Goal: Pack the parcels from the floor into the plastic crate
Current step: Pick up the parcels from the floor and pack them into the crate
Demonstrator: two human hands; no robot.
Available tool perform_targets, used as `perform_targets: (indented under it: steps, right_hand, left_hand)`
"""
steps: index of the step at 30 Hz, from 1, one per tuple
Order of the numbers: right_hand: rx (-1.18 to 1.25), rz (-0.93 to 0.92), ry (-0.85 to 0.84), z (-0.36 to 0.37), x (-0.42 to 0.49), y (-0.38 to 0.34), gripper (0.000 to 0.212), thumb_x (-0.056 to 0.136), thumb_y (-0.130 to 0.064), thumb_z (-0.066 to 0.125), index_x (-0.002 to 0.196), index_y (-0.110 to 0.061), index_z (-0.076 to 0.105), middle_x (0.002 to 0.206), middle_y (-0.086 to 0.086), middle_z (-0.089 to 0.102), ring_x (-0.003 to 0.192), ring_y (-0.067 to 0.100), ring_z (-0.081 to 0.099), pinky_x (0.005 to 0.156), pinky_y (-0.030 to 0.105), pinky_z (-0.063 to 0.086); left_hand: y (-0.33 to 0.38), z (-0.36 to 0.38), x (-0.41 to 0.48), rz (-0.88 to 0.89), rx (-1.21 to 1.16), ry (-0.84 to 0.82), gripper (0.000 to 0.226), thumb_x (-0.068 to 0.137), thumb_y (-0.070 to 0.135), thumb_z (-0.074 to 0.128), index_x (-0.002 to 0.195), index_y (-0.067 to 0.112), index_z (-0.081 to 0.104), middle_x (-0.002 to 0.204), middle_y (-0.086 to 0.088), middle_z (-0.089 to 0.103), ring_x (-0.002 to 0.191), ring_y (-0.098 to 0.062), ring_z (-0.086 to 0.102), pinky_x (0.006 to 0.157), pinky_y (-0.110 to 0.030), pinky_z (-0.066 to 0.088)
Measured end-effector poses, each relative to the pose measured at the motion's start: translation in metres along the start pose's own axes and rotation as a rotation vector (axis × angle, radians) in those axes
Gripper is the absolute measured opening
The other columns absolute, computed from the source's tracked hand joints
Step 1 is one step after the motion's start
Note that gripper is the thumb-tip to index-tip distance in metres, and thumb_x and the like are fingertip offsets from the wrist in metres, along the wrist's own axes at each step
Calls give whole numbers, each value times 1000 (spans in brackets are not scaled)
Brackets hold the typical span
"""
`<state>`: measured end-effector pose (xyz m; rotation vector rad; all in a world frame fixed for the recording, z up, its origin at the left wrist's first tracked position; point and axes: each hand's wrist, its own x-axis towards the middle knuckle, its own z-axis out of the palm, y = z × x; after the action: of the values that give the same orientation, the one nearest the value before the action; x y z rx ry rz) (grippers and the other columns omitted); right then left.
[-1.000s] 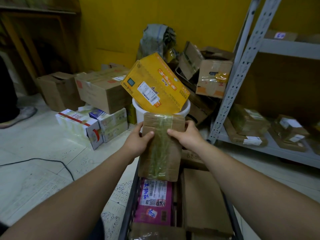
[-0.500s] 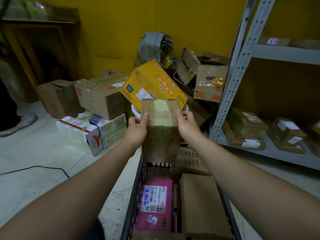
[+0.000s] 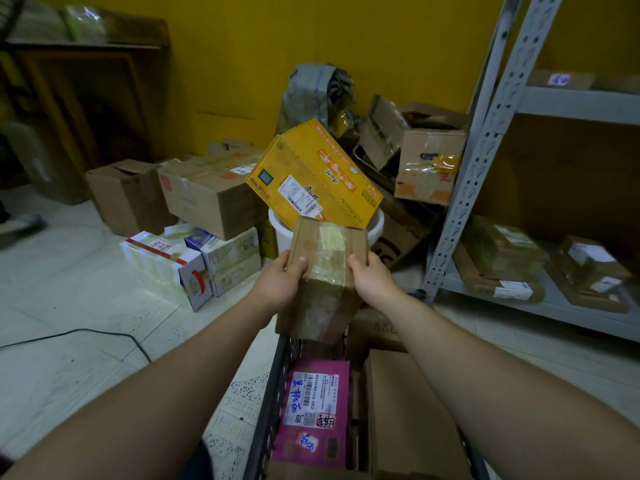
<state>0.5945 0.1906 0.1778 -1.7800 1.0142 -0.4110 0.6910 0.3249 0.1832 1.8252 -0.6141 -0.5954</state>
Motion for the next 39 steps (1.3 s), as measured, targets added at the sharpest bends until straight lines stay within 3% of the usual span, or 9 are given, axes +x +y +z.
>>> perform_targets:
  steps: [2,7,11,16,22,31,35,39]
  right_hand:
    - [11,28,5,-2,2,4,48,100,-42,37,140,-18,41,128,10,55,113,30,53,98,44,44]
    - [0,59,59,-16,13,12,50,100,-41,37,142,-14,38,130,12,53,115,33,52,99,48,45]
    - [-59,46,50,-10,12,25,51,100,-41,35,144,-15,35,133,13,52,117,34,52,98,44,44]
    - [-235,31,1,11,17,36,59,101,-40,34,153,-23,12,146,14,42,125,38,47,97,42,41]
    - [-293,-32,-22,28,31,50,56,102,-44,28,154,-29,14,144,13,46,127,37,46,101,42,41]
    - [-277,-109,26,14,39,50,51,103,-41,29,152,-27,23,147,11,43,130,36,43,99,40,40]
    - [-242,-176,26,8,36,46,48,103,-38,30,150,-28,27,139,11,50,123,35,48,89,36,41]
    - [-306,-138,6,16,31,59,51,103,-41,29,151,-27,22,143,10,47,125,34,48,97,41,43]
  left_hand:
    - [2,5,1,9,19,-11,51,98,42,38,146,24,32,140,-5,47,120,-24,48,97,-34,39]
    - [4,24,7,5,3,-53,50,98,41,39,145,24,33,140,-6,47,125,-26,46,104,-39,38]
    - [-10,27,16,-41,-23,-73,48,98,42,38,143,27,34,139,-6,47,122,-26,47,104,-40,39]
    - [-40,24,23,-148,12,-57,47,98,44,35,141,24,38,134,-9,50,117,-29,50,101,-48,44]
    - [-58,24,36,-149,115,38,55,99,44,31,150,29,17,154,-8,27,137,-31,32,111,-43,30]
    - [-57,32,50,-40,119,92,51,99,41,35,148,27,28,150,-5,35,134,-26,37,107,-40,31]
    - [-56,31,53,-11,50,136,49,98,38,39,146,28,31,146,-5,41,128,-23,42,97,-33,35]
    - [-72,36,44,-3,105,111,49,98,36,40,146,29,28,142,-6,46,123,-23,48,99,-35,38]
